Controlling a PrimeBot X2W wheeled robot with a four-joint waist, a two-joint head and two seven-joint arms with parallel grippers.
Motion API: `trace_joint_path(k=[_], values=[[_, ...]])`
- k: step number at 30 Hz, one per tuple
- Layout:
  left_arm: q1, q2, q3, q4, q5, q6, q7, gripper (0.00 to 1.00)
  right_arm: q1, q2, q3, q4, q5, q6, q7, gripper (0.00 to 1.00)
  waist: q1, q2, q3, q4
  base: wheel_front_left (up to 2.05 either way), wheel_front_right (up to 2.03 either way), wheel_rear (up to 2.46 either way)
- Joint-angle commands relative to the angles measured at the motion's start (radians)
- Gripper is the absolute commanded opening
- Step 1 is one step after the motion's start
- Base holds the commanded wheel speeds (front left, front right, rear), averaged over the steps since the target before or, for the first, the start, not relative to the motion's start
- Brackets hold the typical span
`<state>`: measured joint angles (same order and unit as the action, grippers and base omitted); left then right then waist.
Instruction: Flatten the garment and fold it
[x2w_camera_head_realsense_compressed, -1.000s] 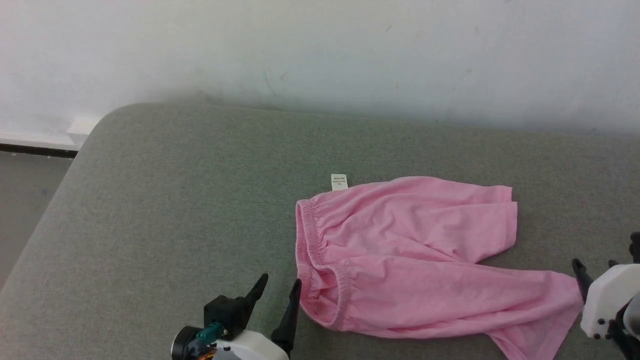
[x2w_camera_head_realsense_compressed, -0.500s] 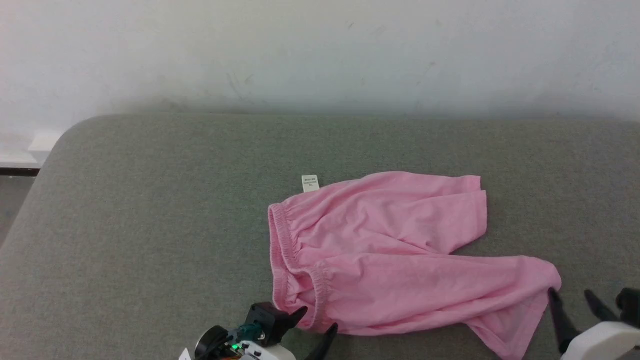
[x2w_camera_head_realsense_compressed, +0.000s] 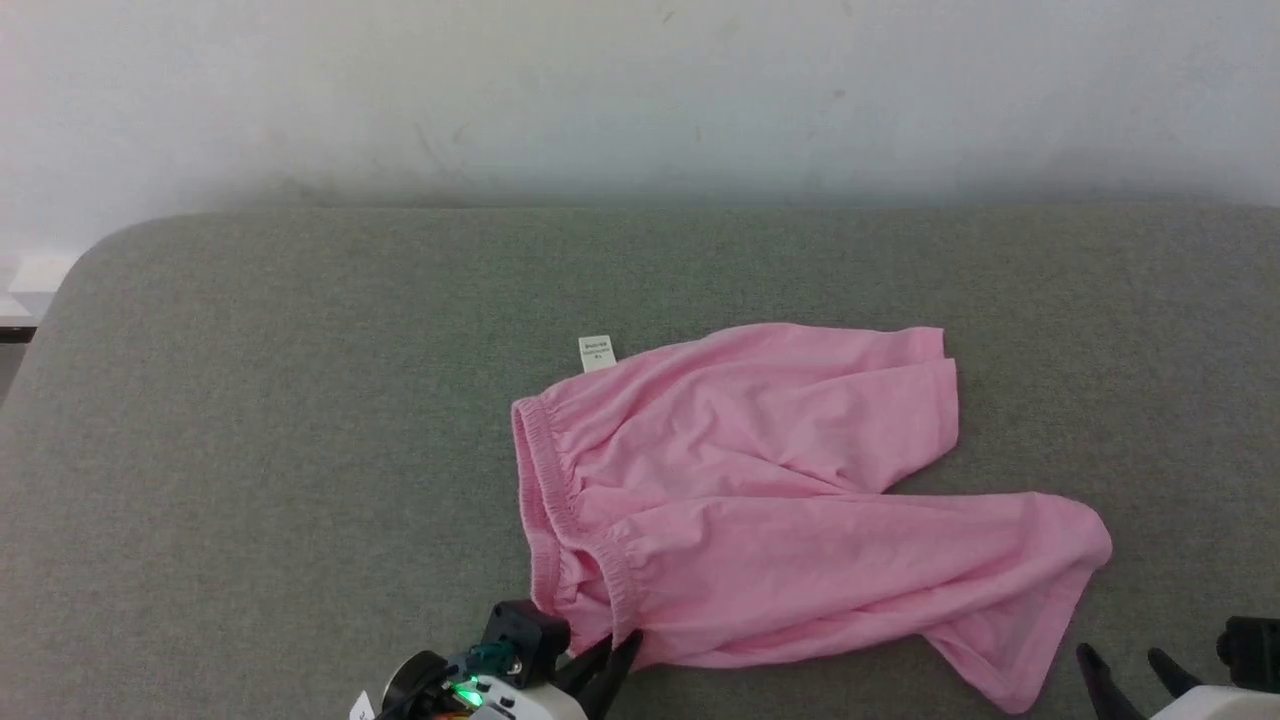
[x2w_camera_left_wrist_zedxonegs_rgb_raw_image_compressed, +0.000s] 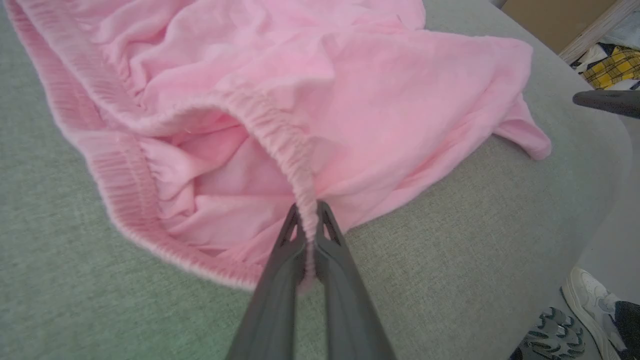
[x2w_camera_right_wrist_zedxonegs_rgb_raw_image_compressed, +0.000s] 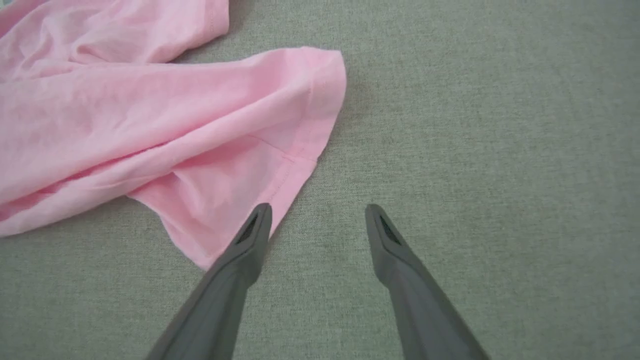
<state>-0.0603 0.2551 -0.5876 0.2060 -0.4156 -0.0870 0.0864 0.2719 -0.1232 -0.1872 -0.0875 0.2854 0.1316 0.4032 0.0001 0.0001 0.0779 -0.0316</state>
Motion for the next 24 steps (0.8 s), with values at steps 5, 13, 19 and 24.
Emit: trace_joint_path(k=[5,13,19,24], values=[[-0.016,-0.002,0.014,-0.019,0.0,0.007,-0.057,0.0,-0.025,-0.004,-0.008,-0.001,-0.024,-0.001,0.018,1.0,-0.0001,-0.0001,-0.01,0.024,0.0,0.0,0.0],[-0.018,-0.009,0.029,-0.079,0.007,0.041,-0.102,0.0,-0.121,-0.027,0.008,0.116,-0.067,-0.001,0.072,1.0,-0.0001,-0.0001,-0.023,0.052,0.0,0.0,0.0],[-0.021,-0.014,0.016,-0.1,0.01,0.047,-0.095,0.0,-0.191,-0.047,0.034,0.221,-0.08,-0.001,0.098,1.0,-0.0001,-0.0001,-0.019,0.063,0.0,0.0,0.0],[-0.028,-0.016,0.008,-0.108,0.011,0.048,-0.093,0.0,-0.224,-0.06,0.052,0.283,-0.085,-0.001,0.091,1.0,-0.0001,-0.0001,-0.005,0.07,0.0,0.0,0.0]])
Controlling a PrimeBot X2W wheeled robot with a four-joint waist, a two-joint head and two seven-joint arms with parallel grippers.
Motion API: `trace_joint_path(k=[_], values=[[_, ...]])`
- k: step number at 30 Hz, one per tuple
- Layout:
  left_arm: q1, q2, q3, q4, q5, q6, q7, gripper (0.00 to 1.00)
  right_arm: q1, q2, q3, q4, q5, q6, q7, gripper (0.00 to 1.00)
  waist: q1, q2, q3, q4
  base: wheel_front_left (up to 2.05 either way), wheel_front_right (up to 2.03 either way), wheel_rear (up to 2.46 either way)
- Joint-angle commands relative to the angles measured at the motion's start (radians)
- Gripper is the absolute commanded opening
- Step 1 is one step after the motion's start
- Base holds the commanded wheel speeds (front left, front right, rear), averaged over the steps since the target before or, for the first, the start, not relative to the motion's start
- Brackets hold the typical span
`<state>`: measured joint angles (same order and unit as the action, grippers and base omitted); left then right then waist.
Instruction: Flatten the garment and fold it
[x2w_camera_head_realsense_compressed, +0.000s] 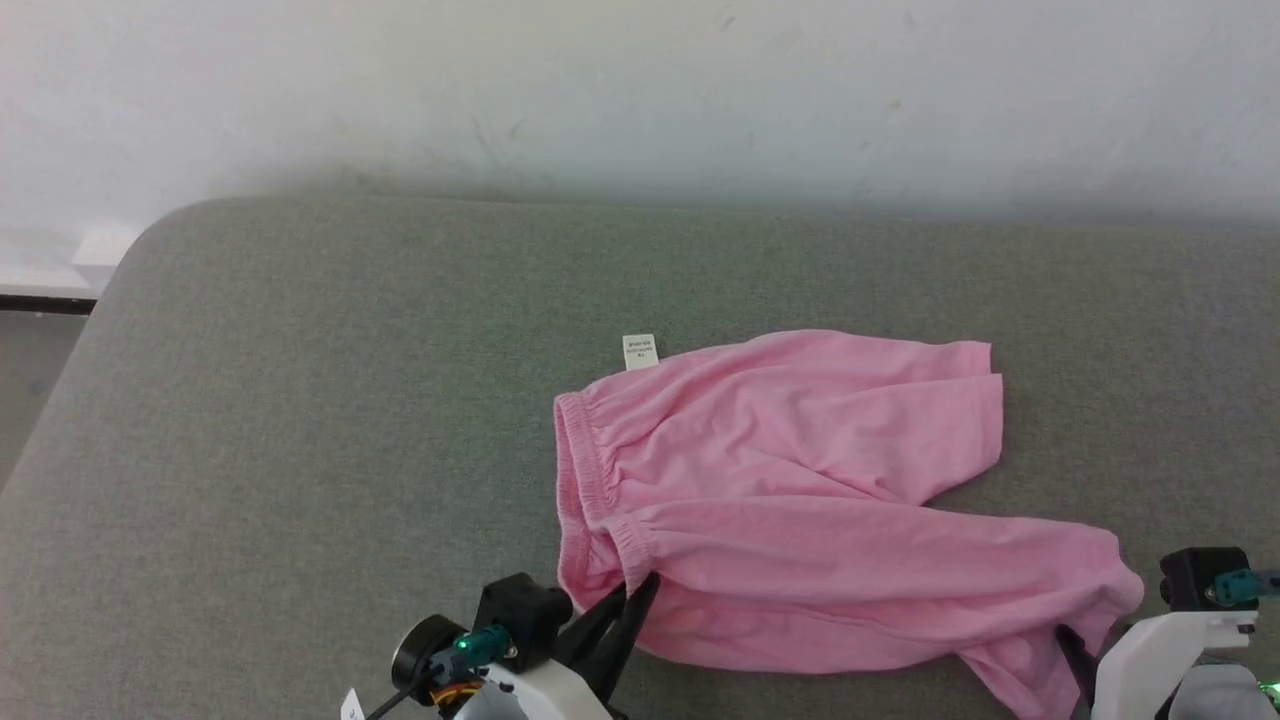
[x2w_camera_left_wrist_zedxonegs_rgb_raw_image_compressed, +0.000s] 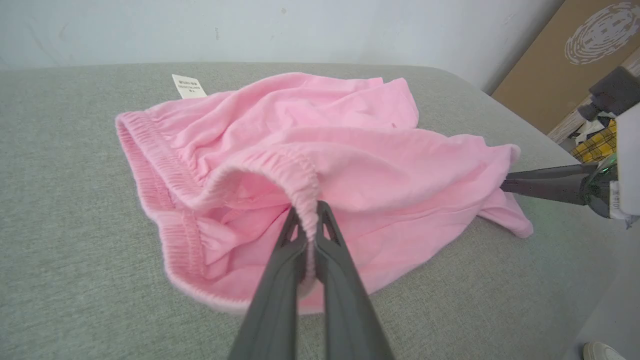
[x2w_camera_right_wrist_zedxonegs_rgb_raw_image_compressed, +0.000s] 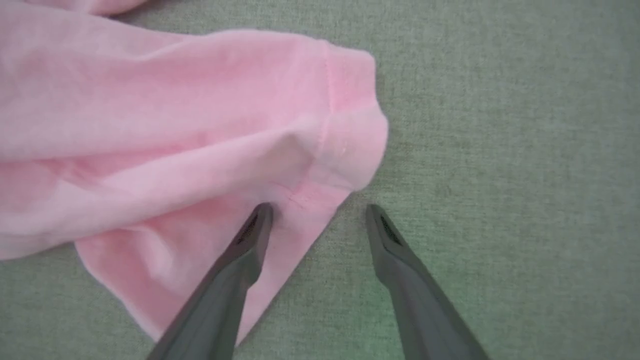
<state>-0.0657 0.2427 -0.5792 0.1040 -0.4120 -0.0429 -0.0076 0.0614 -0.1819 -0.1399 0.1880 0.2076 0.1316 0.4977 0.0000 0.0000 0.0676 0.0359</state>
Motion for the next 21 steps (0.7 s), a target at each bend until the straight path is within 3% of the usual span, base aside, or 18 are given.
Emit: trace_joint_path(k=[1,3,4,13,17,21], values=[[-0.023,-0.003,-0.001,-0.006,0.007,0.004,0.002,0.0,-0.018,-0.002,0.007,0.019,-0.007,-0.001,-0.004,1.0,0.0,0.0,0.008,0.003,0.0,0.0,0.0],[-0.025,-0.002,-0.002,-0.005,0.007,0.005,0.002,0.0,-0.025,-0.005,0.014,0.04,-0.004,-0.001,-0.01,0.4,0.0,0.0,0.014,0.002,0.0,0.0,0.0],[-0.026,-0.002,-0.003,-0.005,0.007,0.006,0.002,0.0,-0.03,-0.007,0.018,0.049,-0.002,-0.001,-0.016,0.02,0.0,0.0,0.017,0.002,0.0,0.0,0.0],[-0.026,0.008,0.002,0.005,-0.002,0.012,-0.004,0.0,-0.017,-0.045,0.037,0.054,0.025,-0.001,-0.042,0.0,0.0,0.0,0.009,-0.005,0.0,0.0,0.0],[-0.019,0.02,0.015,0.0,-0.009,0.02,-0.013,0.0,0.018,-0.073,0.041,-0.048,0.072,-0.001,-0.031,0.0,0.0,0.0,-0.021,-0.018,0.0,0.0,0.0],[-0.013,0.043,0.046,-0.019,-0.028,0.026,-0.019,0.0,0.05,-0.124,0.05,-0.219,0.189,-0.001,0.011,0.0,0.0,0.0,-0.061,-0.035,0.0,0.0,0.0]])
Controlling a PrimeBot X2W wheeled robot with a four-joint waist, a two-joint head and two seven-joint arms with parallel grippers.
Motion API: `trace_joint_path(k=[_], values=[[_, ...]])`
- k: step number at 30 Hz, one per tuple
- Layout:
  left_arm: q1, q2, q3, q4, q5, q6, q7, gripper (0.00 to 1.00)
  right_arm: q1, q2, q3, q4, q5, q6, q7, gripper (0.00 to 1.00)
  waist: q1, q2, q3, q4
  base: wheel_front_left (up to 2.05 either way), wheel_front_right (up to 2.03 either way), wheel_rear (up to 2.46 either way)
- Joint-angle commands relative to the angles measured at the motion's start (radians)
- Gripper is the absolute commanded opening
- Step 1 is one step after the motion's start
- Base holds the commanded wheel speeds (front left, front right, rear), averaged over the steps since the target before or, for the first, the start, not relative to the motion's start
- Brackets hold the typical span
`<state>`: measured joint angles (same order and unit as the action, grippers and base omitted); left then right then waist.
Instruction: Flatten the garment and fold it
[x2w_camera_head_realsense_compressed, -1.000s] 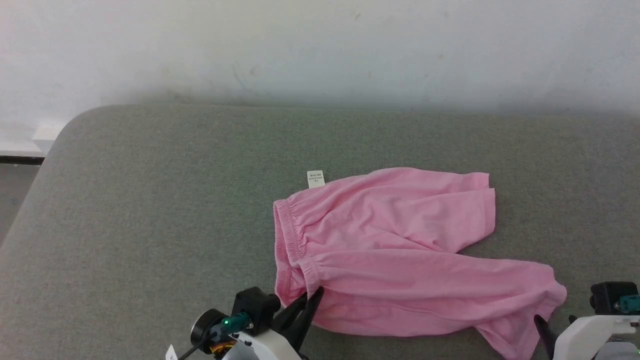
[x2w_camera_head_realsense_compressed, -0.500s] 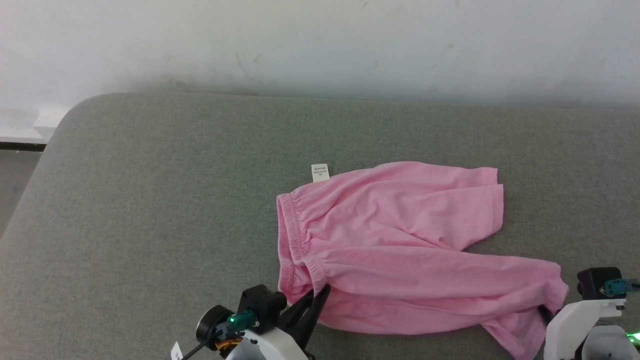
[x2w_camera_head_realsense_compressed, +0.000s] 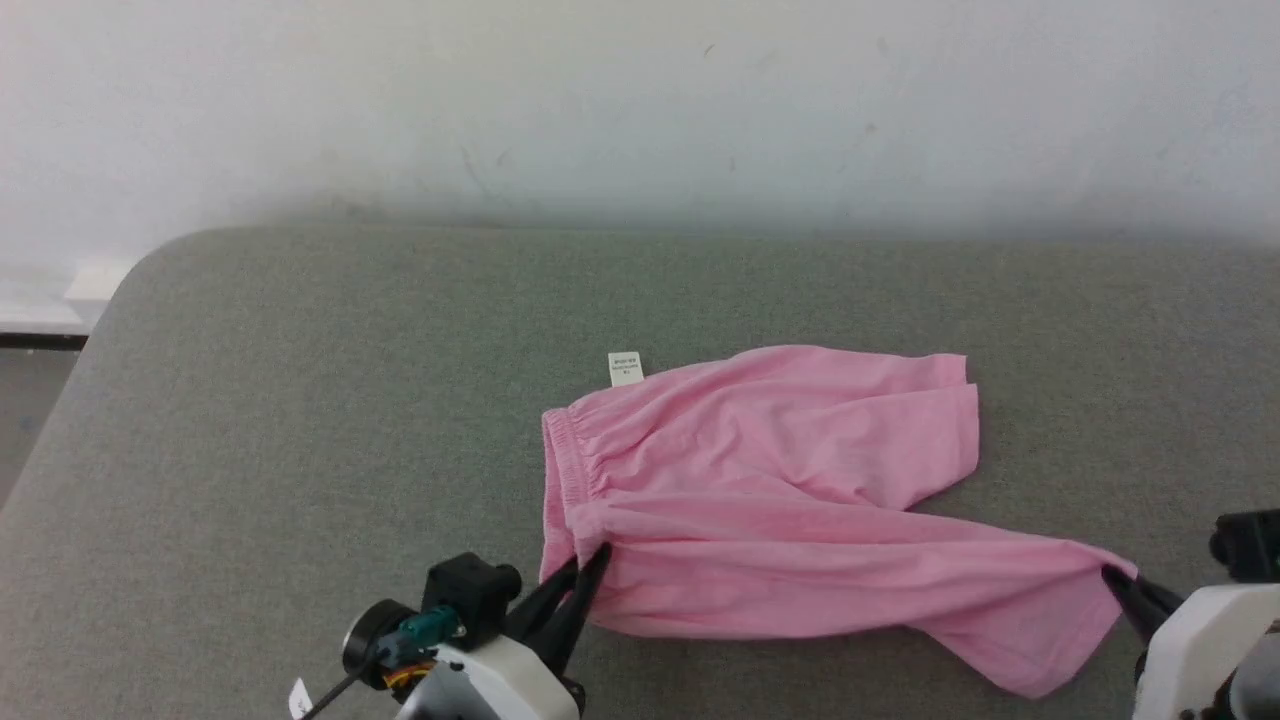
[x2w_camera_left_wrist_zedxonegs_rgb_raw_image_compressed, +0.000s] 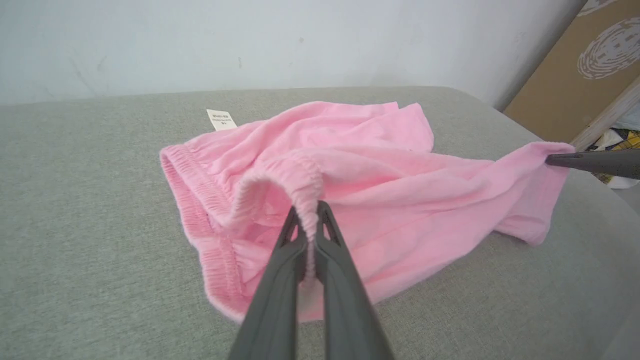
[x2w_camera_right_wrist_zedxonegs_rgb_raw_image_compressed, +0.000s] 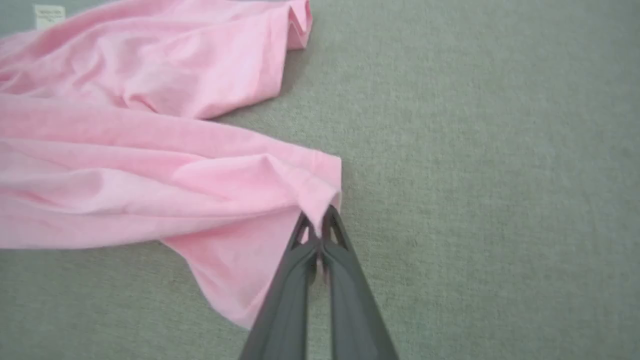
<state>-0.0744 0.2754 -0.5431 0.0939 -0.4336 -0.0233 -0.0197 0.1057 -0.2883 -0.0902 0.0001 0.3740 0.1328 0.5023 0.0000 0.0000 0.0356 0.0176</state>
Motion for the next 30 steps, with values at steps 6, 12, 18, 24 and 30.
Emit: trace_joint_path(k=[6,12,18,24,30], values=[[-0.039,0.077,0.065,-0.105,-0.024,0.009,0.03,0.0,-0.042,-0.127,-0.024,-0.258,0.207,-0.002,0.047,0.0,0.0,0.0,-0.069,-0.033,0.0,0.0,0.0],[-0.128,0.132,0.128,-0.202,-0.055,0.005,0.101,0.0,-0.171,-0.187,-0.037,-0.34,0.289,-0.002,0.031,0.0,0.0,0.0,-0.085,-0.031,0.0,0.0,0.0],[-0.26,0.164,0.192,-0.299,-0.103,-0.003,0.174,0.0,-0.353,-0.223,-0.013,-0.35,0.306,-0.002,-0.037,0.0,0.0,0.0,-0.092,-0.03,0.0,0.0,0.0],[-0.375,0.184,0.251,-0.363,-0.13,0.011,0.221,0.0,-0.503,-0.241,0.023,-0.304,0.27,-0.002,-0.091,0.0,0.0,0.0,-0.067,-0.038,0.0,0.0,0.0],[-0.545,0.191,0.281,-0.346,-0.149,0.011,0.281,0.0,-0.688,-0.27,0.07,-0.196,0.214,-0.002,-0.104,0.0,0.0,0.0,0.029,-0.051,0.0,0.0,0.0]])
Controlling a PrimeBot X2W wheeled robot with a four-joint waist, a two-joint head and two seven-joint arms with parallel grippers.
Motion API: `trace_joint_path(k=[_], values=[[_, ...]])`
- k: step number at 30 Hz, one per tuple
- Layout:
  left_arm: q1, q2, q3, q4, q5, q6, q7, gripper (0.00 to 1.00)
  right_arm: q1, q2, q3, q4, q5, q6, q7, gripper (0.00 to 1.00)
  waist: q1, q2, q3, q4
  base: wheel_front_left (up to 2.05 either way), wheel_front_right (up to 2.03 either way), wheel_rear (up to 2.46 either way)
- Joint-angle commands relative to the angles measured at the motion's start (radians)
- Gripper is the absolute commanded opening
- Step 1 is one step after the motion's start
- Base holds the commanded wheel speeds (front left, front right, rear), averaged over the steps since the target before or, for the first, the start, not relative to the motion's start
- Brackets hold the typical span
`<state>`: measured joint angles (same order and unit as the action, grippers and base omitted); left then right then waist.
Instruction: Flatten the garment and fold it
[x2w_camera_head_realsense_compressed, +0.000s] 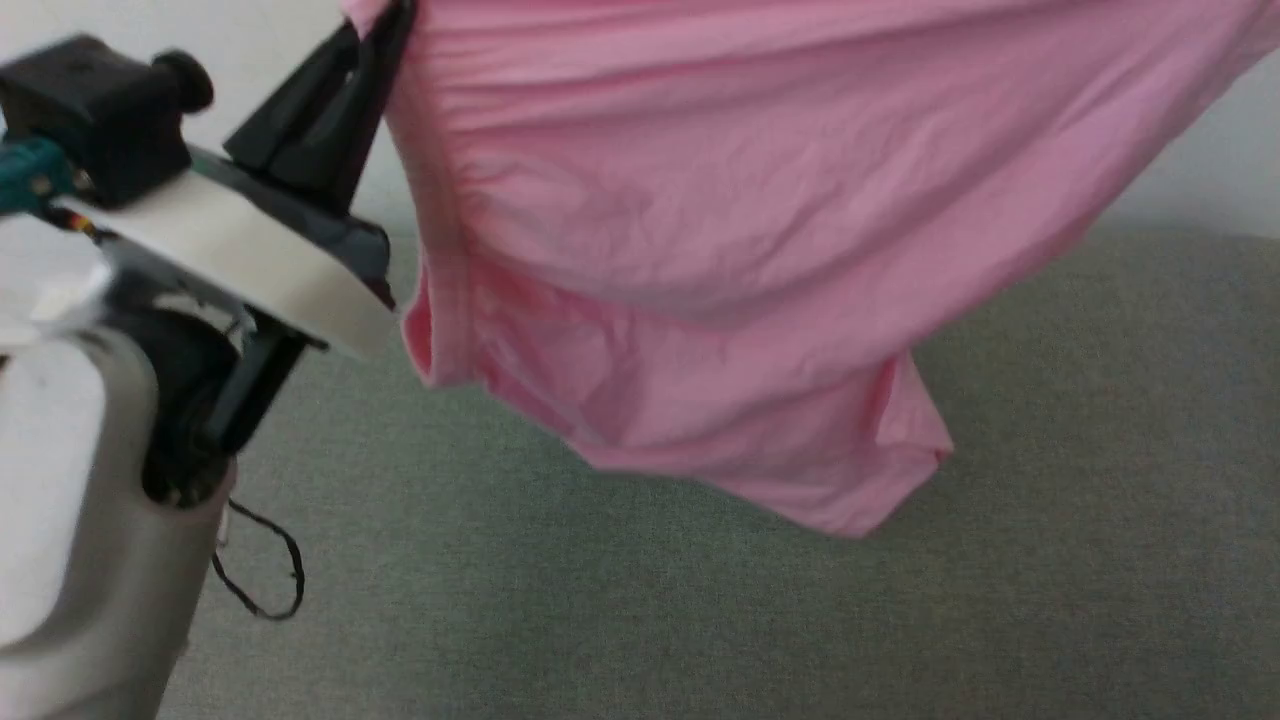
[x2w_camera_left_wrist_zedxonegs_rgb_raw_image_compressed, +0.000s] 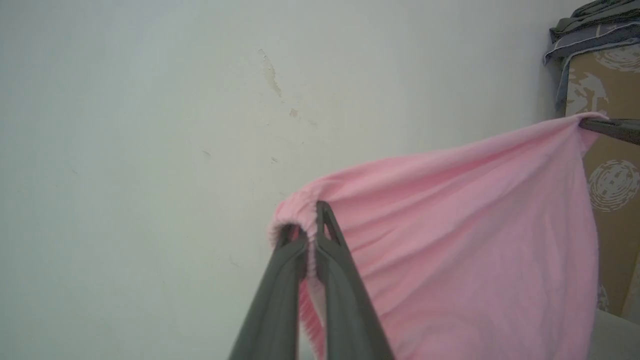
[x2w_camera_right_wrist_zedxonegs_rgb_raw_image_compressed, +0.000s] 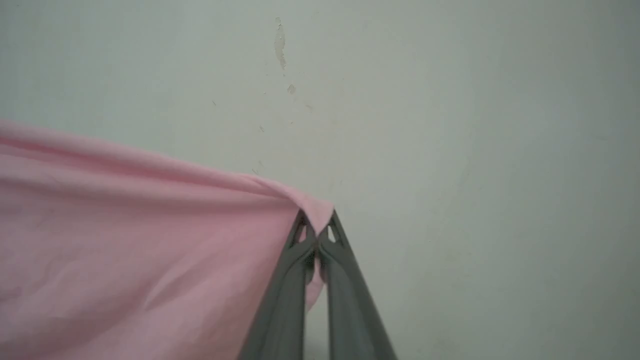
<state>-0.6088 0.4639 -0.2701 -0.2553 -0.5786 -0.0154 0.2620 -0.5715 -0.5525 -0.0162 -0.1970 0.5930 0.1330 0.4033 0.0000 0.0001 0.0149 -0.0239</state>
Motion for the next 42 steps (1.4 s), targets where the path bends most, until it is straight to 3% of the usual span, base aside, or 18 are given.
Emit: trace_joint_path(k=[1,6,11,17,21,27,34,38,42], values=[[-0.047,0.001,0.01,0.018,-0.007,0.001,0.007,0.0,-0.048,-0.013,0.008,0.025,-0.013,-0.002,-0.007,0.0,0.0,-0.0001,0.073,-0.013,0.0,0.0,0.0],[-0.255,-0.012,-0.006,0.143,0.0,-0.028,0.048,0.0,-0.263,-0.049,0.094,0.171,-0.049,-0.002,-0.05,0.0,0.0,-0.0001,0.211,-0.035,0.0,0.0,0.0],[-0.487,-0.05,-0.035,0.331,0.035,-0.057,0.029,0.0,-0.499,-0.037,0.164,0.364,-0.088,-0.002,-0.142,0.0,0.0,-0.0001,0.352,-0.062,0.0,0.0,0.0],[-0.713,-0.114,-0.046,0.565,0.1,-0.065,-0.128,0.0,-0.72,0.016,0.214,0.599,-0.16,-0.002,-0.292,0.0,0.0,-0.0001,0.463,-0.083,0.0,0.0,0.0],[-0.773,-0.164,-0.057,0.705,0.116,-0.07,-0.24,0.0,-0.772,0.05,0.255,0.711,-0.166,-0.002,-0.356,0.0,0.0,-0.0001,0.497,-0.077,0.0,0.0,0.0],[-0.682,-0.232,-0.106,0.868,0.113,-0.086,-0.364,0.0,-0.677,0.071,0.355,0.806,-0.12,-0.002,-0.433,0.0,0.0,-0.0001,0.486,-0.052,0.0,0.0,0.0],[-0.383,-0.266,-0.215,0.991,0.11,-0.106,-0.455,0.0,-0.421,0.084,0.496,0.841,-0.055,-0.002,-0.521,0.0,0.0,-0.0001,0.382,-0.033,0.0,0.0,0.0],[-0.205,-0.251,-0.243,1.007,0.089,-0.11,-0.488,0.0,-0.263,0.051,0.599,0.795,0.015,-0.002,-0.544,0.0,0.0,-0.0001,0.296,-0.024,0.0,0.0,0.0],[-0.041,-0.222,-0.256,0.973,0.067,-0.112,-0.504,0.0,-0.132,-0.021,0.681,0.73,0.082,-0.002,-0.541,0.0,0.0,-0.0001,0.214,-0.014,0.0,0.0,0.0]])
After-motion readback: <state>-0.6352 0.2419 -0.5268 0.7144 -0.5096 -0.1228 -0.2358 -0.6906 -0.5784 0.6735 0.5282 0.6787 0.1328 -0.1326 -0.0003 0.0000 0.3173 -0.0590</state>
